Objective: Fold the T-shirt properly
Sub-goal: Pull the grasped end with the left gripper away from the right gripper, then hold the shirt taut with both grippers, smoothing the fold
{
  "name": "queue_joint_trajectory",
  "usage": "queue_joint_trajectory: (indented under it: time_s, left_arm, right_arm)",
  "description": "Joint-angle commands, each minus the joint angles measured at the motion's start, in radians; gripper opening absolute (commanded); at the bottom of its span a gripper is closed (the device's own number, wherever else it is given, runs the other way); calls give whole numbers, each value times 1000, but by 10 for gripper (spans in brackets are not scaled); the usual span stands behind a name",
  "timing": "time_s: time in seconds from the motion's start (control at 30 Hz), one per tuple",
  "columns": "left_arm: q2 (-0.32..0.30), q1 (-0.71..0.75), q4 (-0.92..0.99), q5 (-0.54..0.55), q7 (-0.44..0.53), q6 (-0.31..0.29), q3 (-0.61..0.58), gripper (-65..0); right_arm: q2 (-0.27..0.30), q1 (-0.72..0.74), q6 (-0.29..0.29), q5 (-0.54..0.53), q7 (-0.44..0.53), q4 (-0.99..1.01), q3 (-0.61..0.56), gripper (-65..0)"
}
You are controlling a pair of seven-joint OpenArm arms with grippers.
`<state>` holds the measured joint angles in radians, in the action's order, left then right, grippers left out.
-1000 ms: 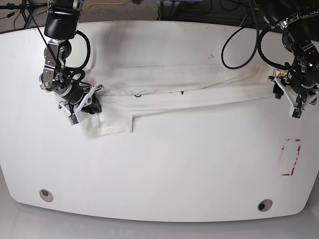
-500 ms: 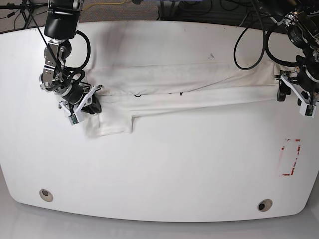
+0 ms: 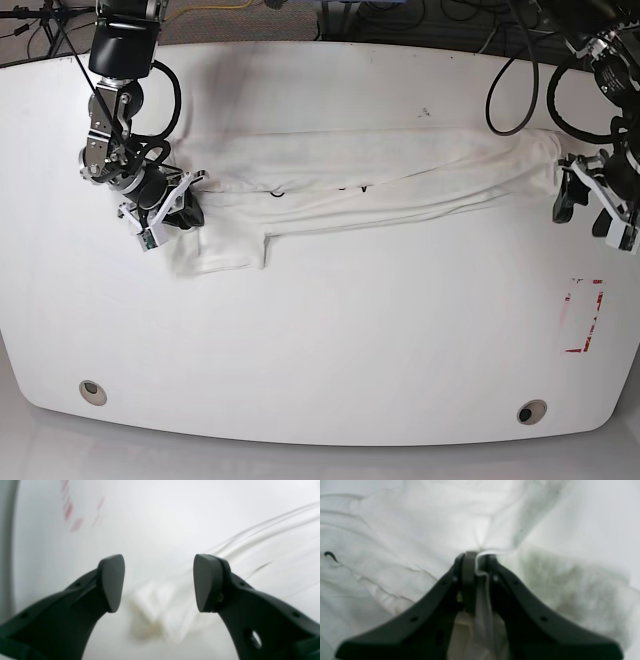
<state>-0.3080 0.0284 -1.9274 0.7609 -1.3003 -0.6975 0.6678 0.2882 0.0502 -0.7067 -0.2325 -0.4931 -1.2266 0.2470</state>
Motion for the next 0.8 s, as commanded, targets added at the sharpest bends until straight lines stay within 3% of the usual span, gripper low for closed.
queue_joint_trajectory:
  time_s: [0.0,0.13,0.4,0.67,0.77]
  left_arm:
    - [-30,-6,-10,42,15,-1,11,-246]
    - [-30,-6,-5,24,18,-1,20,-244]
    - [-6,52,16,-114,21,-1,-56,-246]
    - [0,80,158,-235,29,-1,-56,-246]
    - [-4,80,224,-251,75,-1,-55,-246]
  right_arm:
    - [7,-14,9,64,-94,12,-4,-574]
    - [6,-14,9,64,-94,12,-4,-574]
    - [6,-14,9,64,-94,12,-4,-575]
    - [-13,-14,9,69,-94,12,-2,-575]
    - [-16,-14,9,71,-94,12,-2,-575]
